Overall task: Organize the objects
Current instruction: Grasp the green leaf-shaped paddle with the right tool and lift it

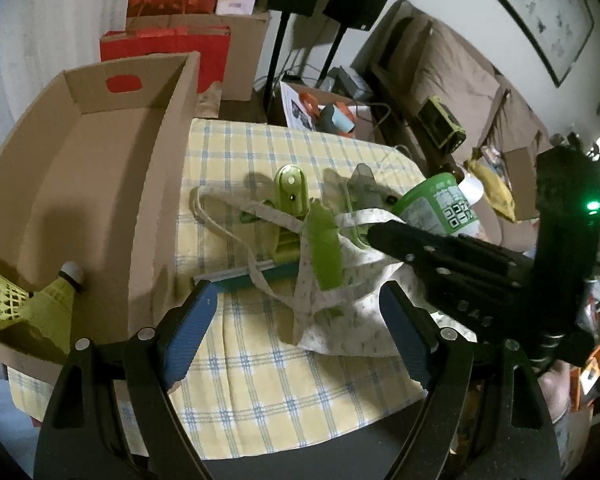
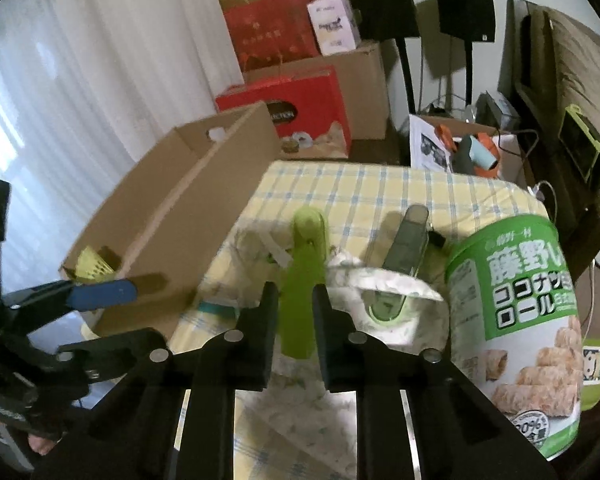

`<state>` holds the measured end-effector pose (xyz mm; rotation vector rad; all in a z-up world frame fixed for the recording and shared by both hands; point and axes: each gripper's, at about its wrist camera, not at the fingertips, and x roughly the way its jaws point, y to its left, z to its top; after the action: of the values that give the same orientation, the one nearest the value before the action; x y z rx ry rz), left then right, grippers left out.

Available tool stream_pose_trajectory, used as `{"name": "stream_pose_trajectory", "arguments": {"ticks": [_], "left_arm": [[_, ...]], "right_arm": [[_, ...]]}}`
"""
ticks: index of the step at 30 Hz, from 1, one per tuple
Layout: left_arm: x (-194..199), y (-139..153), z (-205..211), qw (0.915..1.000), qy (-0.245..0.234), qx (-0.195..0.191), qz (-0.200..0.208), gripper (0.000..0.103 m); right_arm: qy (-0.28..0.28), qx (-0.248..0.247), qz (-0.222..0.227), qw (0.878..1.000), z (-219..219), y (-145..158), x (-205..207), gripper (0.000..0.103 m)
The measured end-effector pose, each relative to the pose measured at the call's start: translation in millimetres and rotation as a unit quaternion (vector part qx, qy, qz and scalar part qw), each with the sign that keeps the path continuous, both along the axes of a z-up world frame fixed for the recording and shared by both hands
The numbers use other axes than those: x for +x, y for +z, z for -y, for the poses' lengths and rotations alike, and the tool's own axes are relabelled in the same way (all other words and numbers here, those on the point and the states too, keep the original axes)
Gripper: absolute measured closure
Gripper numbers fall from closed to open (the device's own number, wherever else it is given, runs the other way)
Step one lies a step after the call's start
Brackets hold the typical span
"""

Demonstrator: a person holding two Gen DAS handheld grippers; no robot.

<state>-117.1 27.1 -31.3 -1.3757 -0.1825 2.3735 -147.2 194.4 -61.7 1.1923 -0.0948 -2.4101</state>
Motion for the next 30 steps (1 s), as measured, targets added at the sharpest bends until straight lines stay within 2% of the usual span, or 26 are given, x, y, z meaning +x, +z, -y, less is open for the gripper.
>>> {"name": "stream_pose_trajectory", "arguments": {"ticks": [3, 8, 11, 17, 23, 30], "left_arm": [[-1, 3, 3, 1.0000, 0.006, 0.003, -0.003, 0.022], [-6, 9, 11, 0.9998, 0.013, 0.013, -0.007, 0.022], [-8, 10, 15, 0.9997, 0.017, 0.017, -0.008, 0.022], [-12, 8, 22, 0.9993, 0.023, 0.030, 0.000, 0.022], [-13, 7, 26, 0.9990, 0.026, 0.035, 0.004, 0.022], [-14, 5, 26, 0.9989, 0.027, 0.039, 0.006, 0.022]], "right_arm": [[-0.006, 0.004, 0.014, 1.000, 1, -15, -5, 0.081], [-0.001, 0.010, 0.033, 0.999, 9, -35, -16, 0.067], [0.014, 0.029, 0.023, 0.999, 22, -39, -16, 0.059], [0.063, 0.076, 0.003, 0.995, 53, -46, -15, 0.059], [0.091, 0.110, 0.019, 0.990, 63, -61, -19, 0.059], [0.103, 0.138, 0.019, 0.985, 70, -65, -15, 0.059]]}}
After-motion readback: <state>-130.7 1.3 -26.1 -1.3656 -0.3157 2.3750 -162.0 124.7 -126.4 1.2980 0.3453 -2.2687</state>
